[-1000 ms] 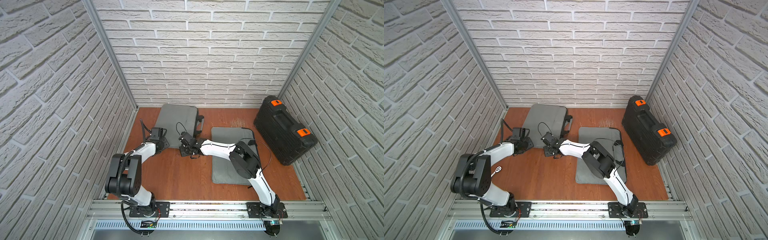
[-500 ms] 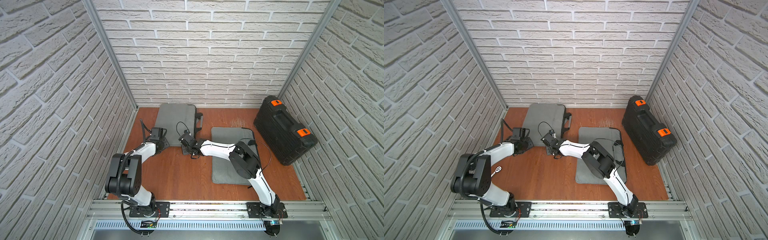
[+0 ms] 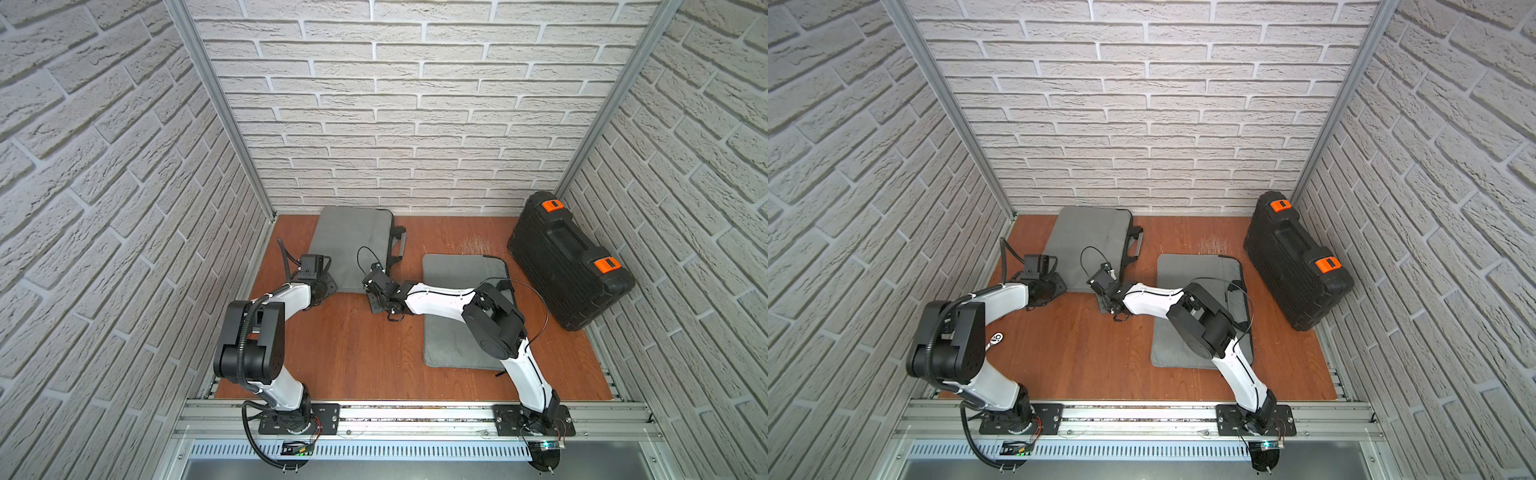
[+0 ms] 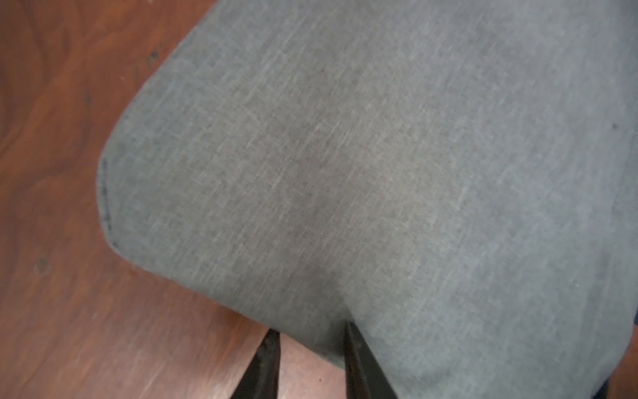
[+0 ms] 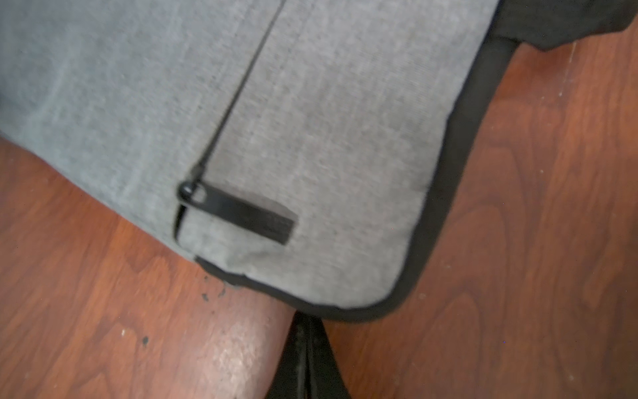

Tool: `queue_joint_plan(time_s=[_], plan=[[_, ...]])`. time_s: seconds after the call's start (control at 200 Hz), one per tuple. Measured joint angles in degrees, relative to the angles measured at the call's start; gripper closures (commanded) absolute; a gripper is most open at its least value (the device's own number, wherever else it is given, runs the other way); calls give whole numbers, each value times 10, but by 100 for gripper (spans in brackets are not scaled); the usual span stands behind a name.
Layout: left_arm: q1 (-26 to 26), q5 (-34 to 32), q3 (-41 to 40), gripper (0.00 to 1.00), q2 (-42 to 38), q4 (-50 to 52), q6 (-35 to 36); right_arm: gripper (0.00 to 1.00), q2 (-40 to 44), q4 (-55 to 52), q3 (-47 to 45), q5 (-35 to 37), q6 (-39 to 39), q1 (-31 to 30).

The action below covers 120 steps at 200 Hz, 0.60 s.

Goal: Open the zippered laptop bag and take out the laptop
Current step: Unzip the zipper on the zippered laptop bag.

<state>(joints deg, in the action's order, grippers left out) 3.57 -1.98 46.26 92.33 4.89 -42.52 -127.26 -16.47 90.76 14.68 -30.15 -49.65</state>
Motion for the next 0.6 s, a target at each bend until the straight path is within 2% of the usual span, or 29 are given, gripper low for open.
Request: queue_joint_plan(time_s=[0.25,0.32,0.38,0.46,0.535,0.6], plan=[[-12,5,0,69,1,-6,-2,94,16,-4,-20,-32,18,10],[-13,6,0,64,1,-6,-2,94,18,-4,-22,-48,23,13],[-14,5,-2,54,-1,-4,-2,94,18,-3,-22,-60,26,15],[-17,3,-5,33,-10,4,-1,94,19,-4,-21,-74,28,17],[-24,-2,-5,4,-26,21,5,91,19,-5,-21,-85,28,18],[-32,-6,-3,2,-43,39,13,89,19,-6,-21,-94,27,18]])
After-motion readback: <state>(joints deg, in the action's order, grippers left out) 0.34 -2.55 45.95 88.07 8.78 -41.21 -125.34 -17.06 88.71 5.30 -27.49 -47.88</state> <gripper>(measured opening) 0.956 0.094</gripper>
